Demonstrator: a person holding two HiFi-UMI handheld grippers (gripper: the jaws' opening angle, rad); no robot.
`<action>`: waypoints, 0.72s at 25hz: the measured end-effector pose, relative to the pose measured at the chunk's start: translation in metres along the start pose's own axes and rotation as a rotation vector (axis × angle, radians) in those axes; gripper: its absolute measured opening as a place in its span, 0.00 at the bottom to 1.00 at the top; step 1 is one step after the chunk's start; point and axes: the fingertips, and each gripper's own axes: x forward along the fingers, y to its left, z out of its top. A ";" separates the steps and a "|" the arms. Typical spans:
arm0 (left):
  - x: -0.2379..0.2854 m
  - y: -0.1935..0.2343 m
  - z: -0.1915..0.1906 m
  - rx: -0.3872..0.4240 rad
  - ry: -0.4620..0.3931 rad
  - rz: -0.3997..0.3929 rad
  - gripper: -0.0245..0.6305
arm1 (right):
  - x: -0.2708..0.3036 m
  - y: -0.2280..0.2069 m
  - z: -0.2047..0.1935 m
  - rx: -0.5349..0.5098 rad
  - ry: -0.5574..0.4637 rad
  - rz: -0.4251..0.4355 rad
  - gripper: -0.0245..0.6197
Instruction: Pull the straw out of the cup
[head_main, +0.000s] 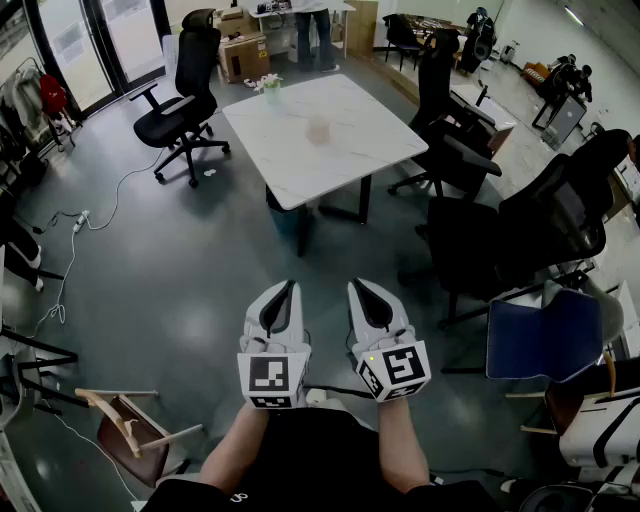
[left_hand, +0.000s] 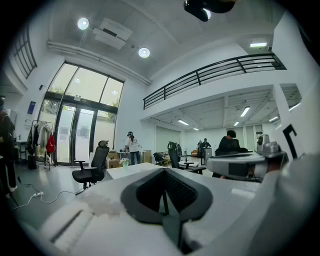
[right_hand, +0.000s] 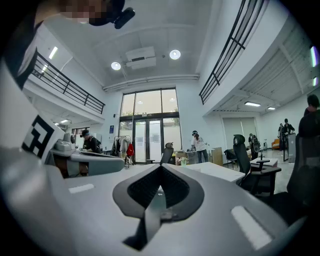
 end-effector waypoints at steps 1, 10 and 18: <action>-0.001 -0.002 0.000 0.000 0.000 -0.002 0.04 | -0.001 -0.001 0.000 0.001 -0.001 0.000 0.04; 0.016 0.000 0.002 0.009 0.004 0.006 0.04 | 0.008 -0.024 0.003 0.036 -0.020 -0.042 0.04; 0.067 0.016 -0.005 -0.007 0.006 0.005 0.04 | 0.044 -0.061 -0.003 0.031 -0.013 -0.068 0.04</action>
